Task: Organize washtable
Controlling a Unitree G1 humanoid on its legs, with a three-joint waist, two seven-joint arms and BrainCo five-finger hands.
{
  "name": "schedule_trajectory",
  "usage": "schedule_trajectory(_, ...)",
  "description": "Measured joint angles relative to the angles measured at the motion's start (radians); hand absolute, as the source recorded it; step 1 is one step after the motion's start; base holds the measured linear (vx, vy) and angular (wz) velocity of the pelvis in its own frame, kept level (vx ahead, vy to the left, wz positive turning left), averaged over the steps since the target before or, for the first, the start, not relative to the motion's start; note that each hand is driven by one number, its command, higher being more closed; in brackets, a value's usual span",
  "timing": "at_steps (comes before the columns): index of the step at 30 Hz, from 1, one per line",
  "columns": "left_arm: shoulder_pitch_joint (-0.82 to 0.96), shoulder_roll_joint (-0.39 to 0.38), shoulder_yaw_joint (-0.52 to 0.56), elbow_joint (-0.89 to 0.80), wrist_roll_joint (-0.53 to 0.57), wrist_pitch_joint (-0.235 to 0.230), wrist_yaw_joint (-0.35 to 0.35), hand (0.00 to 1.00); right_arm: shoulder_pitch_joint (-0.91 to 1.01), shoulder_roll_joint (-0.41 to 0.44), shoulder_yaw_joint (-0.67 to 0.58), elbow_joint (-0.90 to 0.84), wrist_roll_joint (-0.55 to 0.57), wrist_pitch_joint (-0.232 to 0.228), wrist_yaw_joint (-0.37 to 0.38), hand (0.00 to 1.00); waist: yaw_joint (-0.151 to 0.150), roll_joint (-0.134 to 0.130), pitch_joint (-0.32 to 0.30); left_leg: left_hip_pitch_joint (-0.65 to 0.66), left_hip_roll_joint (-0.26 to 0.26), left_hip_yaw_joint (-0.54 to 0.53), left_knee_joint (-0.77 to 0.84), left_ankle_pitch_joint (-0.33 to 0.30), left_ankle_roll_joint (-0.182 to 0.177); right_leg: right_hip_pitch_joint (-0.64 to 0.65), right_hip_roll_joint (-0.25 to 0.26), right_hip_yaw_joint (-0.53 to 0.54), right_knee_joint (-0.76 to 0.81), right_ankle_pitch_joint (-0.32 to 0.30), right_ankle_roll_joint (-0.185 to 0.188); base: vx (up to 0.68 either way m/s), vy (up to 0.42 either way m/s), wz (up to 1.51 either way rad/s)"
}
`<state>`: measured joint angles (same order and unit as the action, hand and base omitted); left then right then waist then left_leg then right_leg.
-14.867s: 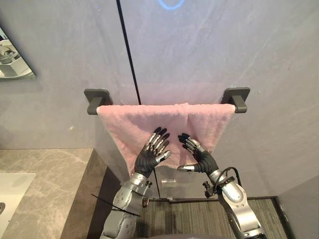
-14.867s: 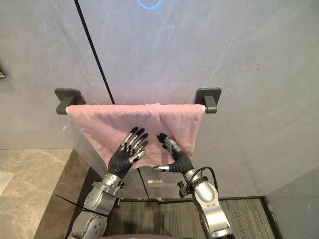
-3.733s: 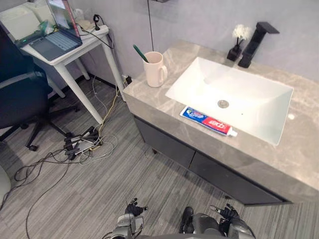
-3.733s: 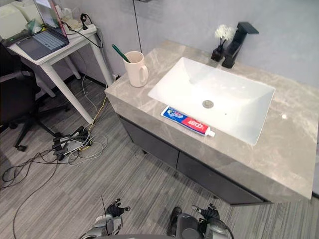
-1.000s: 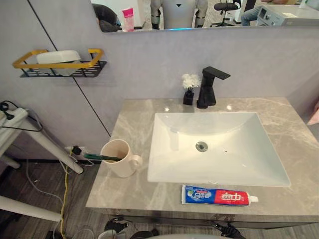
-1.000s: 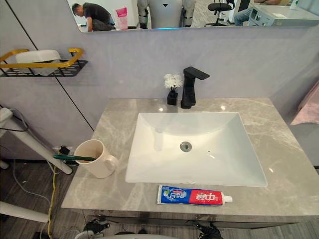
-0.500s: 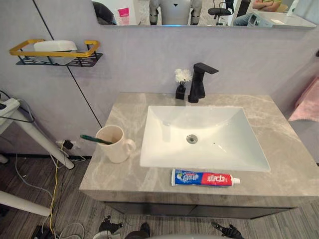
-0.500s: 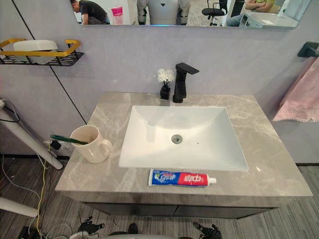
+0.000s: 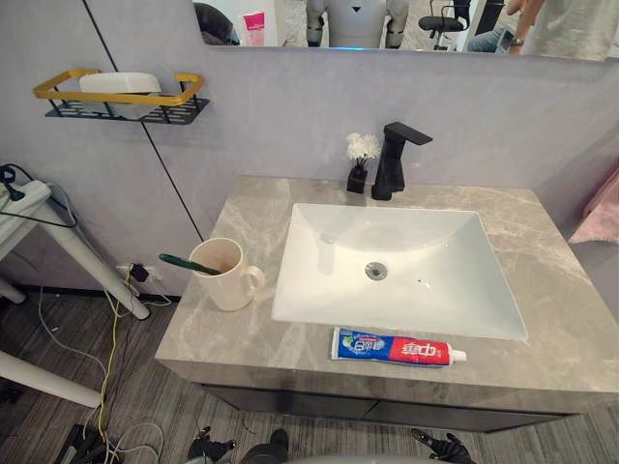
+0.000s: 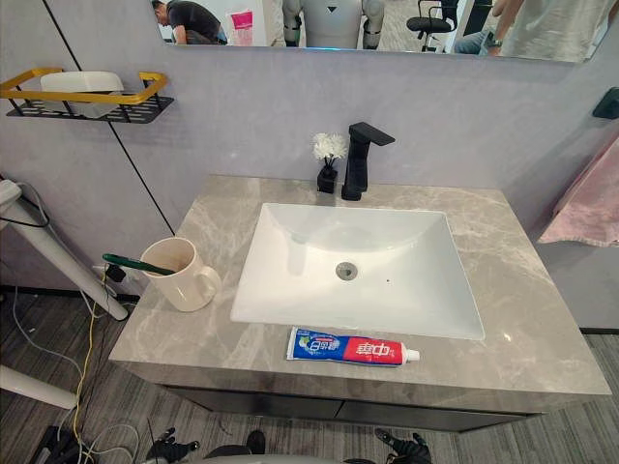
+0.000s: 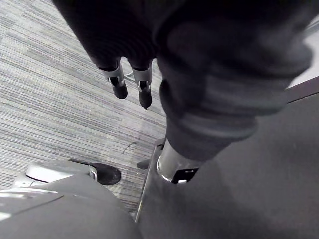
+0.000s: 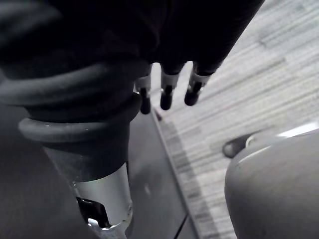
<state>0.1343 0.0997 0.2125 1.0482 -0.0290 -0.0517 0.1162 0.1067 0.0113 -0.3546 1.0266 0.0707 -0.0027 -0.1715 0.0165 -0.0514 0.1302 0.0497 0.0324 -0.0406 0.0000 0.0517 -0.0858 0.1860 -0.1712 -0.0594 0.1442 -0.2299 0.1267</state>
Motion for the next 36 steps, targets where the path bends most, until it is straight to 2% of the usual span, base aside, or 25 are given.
schedule_trajectory(4,-0.001,0.001,-0.006,0.007,0.000,-0.001,-0.002,0.00,0.000,-0.002,-0.013,0.016,0.046,-0.009,0.003,0.00,-0.001,0.000,-0.013,0.026,-0.002,0.013,-0.097,0.047,0.005,-0.014,-0.006,-0.003,-0.015,0.007,0.006,0.01,0.003,-0.01)
schedule_trajectory(12,-0.028,0.043,-0.097,0.049,0.001,-0.003,-0.028,0.00,-0.014,-0.009,-0.084,0.055,0.159,-0.022,0.040,0.00,-0.003,-0.010,-0.013,0.020,-0.046,0.047,-0.103,0.031,0.027,0.006,-0.052,0.006,-0.096,0.045,0.037,0.02,0.046,-0.09)
schedule_trajectory(14,-0.034,0.055,-0.115,0.051,0.001,-0.003,-0.029,0.00,-0.020,-0.019,-0.123,0.055,0.179,-0.028,0.040,0.00,-0.003,-0.012,-0.011,0.021,-0.046,0.058,-0.103,0.030,0.028,0.011,-0.053,0.004,-0.115,0.064,0.047,0.03,0.009,-0.13)
schedule_trajectory(17,-0.043,0.060,-0.141,0.052,0.001,-0.003,-0.028,0.00,-0.033,-0.056,-0.184,0.035,0.196,-0.034,0.037,0.00,-0.006,-0.008,-0.009,0.023,-0.038,0.066,-0.104,0.028,0.028,0.011,-0.046,-0.006,-0.121,0.083,0.042,-0.01,-0.030,-0.10)
schedule_trajectory(22,-0.047,0.060,-0.142,0.051,0.001,-0.013,-0.026,0.00,-0.028,-0.105,-0.280,-0.095,0.196,-0.058,-0.005,0.00,-0.023,0.000,-0.005,0.019,-0.008,0.073,-0.104,0.014,0.020,-0.002,-0.018,-0.021,-0.114,0.109,0.029,-0.06,-0.039,-0.09)
schedule_trajectory(29,-0.040,0.052,-0.132,0.048,0.001,-0.015,-0.022,0.00,0.003,-0.134,-0.401,-0.292,0.165,-0.065,-0.074,0.00,-0.041,0.010,0.002,0.005,0.015,0.096,-0.104,0.016,0.017,-0.033,0.000,-0.023,-0.107,0.097,0.012,-0.08,-0.041,-0.05)
schedule_trajectory(31,-0.024,0.046,-0.128,0.041,0.001,-0.015,-0.022,0.00,0.024,-0.135,-0.414,-0.407,0.136,-0.060,-0.091,0.00,-0.059,0.016,0.001,0.008,0.017,0.102,-0.104,0.019,0.014,-0.034,0.001,-0.022,-0.104,0.084,0.004,-0.02,-0.017,-0.04)
schedule_trajectory(36,-0.007,0.043,-0.121,0.017,0.002,-0.015,-0.023,0.00,0.083,-0.138,-0.463,-0.747,0.030,-0.054,-0.107,0.00,-0.059,0.014,-0.002,0.011,0.016,0.114,-0.104,0.023,0.010,-0.033,-0.002,-0.020,-0.101,0.082,0.010,0.05,-0.009,-0.03)
